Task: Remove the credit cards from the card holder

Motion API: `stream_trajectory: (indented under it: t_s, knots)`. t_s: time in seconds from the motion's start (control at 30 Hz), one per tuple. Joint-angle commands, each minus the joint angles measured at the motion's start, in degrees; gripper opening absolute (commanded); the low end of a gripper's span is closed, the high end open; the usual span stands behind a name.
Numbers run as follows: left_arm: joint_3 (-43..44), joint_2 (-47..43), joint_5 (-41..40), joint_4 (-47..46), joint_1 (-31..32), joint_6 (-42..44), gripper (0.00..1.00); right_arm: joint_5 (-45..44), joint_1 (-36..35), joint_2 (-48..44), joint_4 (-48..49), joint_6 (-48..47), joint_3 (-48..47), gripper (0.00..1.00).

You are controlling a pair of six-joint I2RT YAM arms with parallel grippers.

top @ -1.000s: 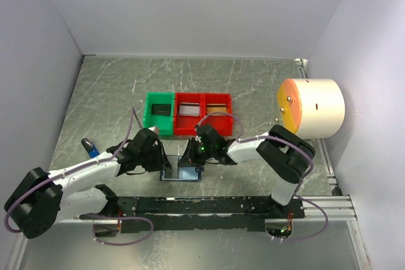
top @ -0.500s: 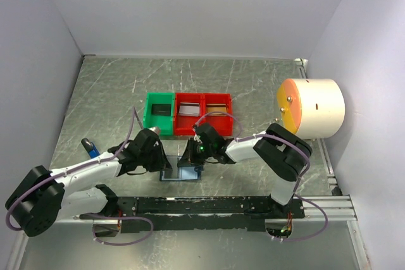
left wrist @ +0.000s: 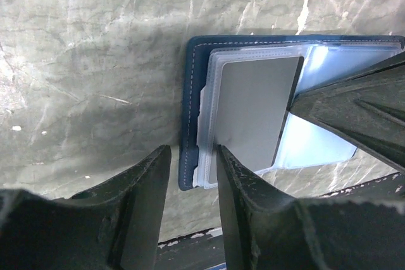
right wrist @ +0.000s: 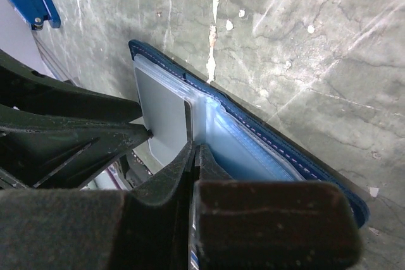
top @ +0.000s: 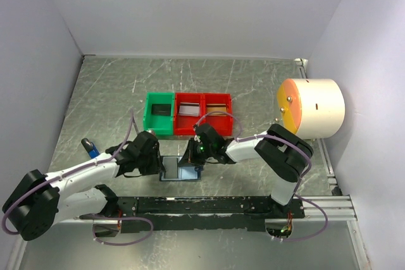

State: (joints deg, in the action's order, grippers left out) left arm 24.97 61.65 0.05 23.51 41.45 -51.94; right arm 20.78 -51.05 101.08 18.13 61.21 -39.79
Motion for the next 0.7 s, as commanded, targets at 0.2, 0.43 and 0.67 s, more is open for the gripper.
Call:
stream_trajectory:
  t_s: [0.2, 0.43, 0.67]
  knots:
    - [1.47, 3.57, -0.59, 0.04, 0.44, 2.11, 0.4, -0.56, 0.42, -0.48, -0.74, -0.25, 0.74, 0.12]
    - [5.13, 1.73, -4.11, 4.88, 0.47, 2.94, 0.51, -0.63, 0.41, -0.63, -0.9, -0.28, 0.88, 0.16]
    - [5.57, 0.54, -0.66, 0.33, 0.51, 4.48, 0.52, -1.26, 0.42, -0.88, -1.69, -0.27, 0.59, 0.17]
